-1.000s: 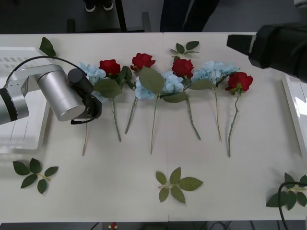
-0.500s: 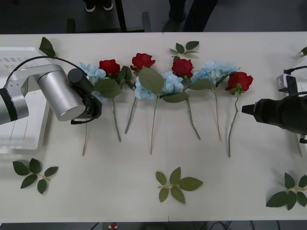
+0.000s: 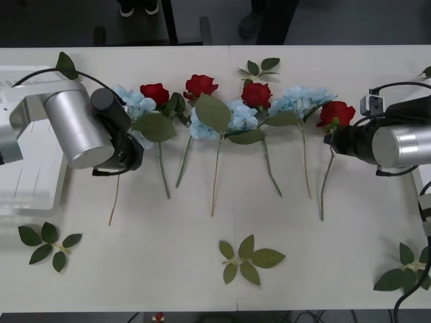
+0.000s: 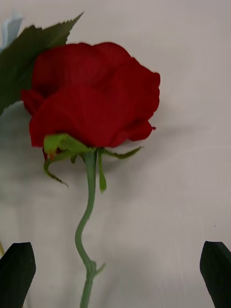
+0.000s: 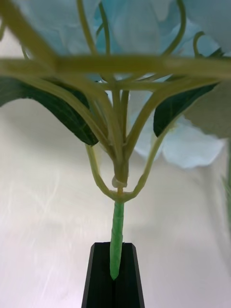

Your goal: Place the red flowers into the right box and the blue flowers into the left box. If a person shows an open palm, hand one flower to the person first, then continue sorting.

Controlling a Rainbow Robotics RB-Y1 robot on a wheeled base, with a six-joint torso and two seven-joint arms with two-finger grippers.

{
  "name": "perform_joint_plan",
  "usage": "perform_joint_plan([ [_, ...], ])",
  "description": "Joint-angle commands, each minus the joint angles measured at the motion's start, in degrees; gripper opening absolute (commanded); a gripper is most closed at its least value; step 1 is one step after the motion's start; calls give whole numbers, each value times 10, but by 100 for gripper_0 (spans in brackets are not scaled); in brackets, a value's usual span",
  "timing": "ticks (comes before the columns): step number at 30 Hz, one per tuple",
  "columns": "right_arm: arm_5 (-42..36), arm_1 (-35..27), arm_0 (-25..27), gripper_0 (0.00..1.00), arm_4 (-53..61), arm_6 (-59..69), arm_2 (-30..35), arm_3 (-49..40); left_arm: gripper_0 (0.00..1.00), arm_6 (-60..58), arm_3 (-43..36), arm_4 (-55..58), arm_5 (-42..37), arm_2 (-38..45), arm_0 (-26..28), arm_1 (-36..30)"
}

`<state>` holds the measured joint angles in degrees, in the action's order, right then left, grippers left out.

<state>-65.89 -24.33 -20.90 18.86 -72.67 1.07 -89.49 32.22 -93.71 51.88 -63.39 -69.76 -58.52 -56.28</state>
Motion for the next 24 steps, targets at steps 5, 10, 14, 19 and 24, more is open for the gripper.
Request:
perform_joint_plan([
  [5, 32, 22, -53, 100, -64, 16, -9, 75, 0, 27, -82, 124, -22, 3, -86, -144],
  [10, 52, 22, -65, 100, -89, 19, -30, 109, 0, 92, -42, 200, -21, 12, -91, -219],
  [14, 52, 23, -65, 79, -103, 20, -47, 114, 0, 152, 18, 247, -20, 12, -91, -268],
  [19, 47, 22, -65, 31, -107, 17, -50, 115, 0, 234, 116, 306, -18, 12, -91, -291],
  [24, 44, 22, -65, 0, -102, 17, -48, 110, 0, 298, 222, 321, -2, 11, -91, -268],
])
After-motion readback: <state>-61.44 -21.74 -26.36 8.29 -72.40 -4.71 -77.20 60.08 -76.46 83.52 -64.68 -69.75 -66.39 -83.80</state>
